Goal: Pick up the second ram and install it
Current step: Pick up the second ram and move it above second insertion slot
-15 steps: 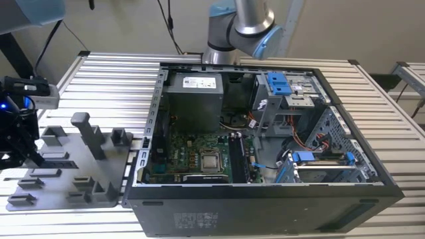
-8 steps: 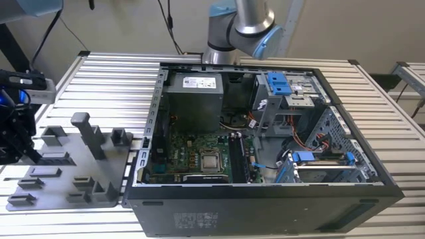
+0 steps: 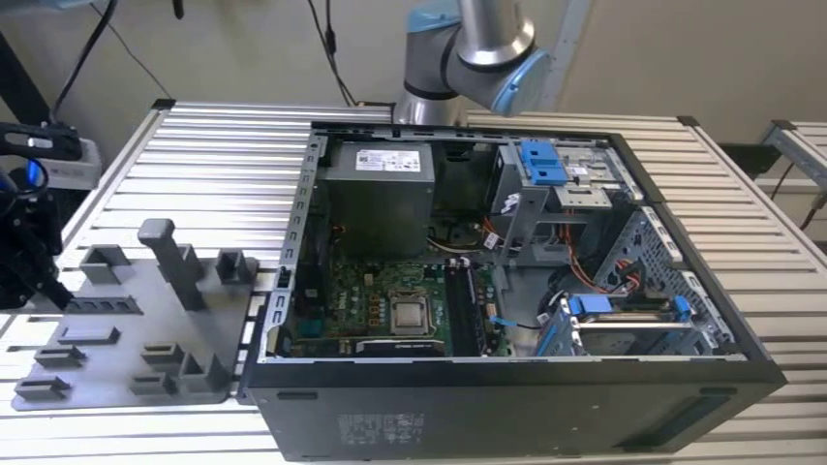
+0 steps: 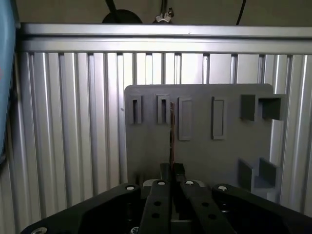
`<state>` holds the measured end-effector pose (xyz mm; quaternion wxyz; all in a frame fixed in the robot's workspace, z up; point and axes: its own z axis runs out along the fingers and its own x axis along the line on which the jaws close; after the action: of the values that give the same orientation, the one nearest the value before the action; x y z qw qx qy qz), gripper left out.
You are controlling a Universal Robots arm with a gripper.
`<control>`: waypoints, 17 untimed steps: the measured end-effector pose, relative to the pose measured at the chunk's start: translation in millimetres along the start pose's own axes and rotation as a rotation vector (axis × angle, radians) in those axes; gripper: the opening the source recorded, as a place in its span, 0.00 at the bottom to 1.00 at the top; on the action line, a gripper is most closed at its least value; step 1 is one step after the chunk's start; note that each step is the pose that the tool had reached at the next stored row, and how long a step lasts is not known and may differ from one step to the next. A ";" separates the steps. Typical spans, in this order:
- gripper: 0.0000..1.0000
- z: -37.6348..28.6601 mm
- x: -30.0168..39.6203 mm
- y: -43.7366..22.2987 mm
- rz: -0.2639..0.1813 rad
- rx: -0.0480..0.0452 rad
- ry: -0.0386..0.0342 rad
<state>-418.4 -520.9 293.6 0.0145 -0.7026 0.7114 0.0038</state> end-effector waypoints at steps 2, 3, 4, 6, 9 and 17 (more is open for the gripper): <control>0.14 -4.3 -0.1 0.0 0.000 0.0000 -0.0001; 0.14 -6.3 -0.2 -0.1 0.000 -0.0001 0.0000; 0.14 -8.4 -0.2 -0.1 0.000 -0.0001 0.0000; 0.14 -13.0 -0.4 -0.1 0.000 0.0000 0.0000; 0.14 -20.3 -0.6 -0.2 0.000 -0.0001 0.0001; 0.14 -41.2 -1.1 -0.5 0.000 0.0000 0.0000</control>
<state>-418.5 -520.8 334.8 0.0145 -0.7025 0.7115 0.0038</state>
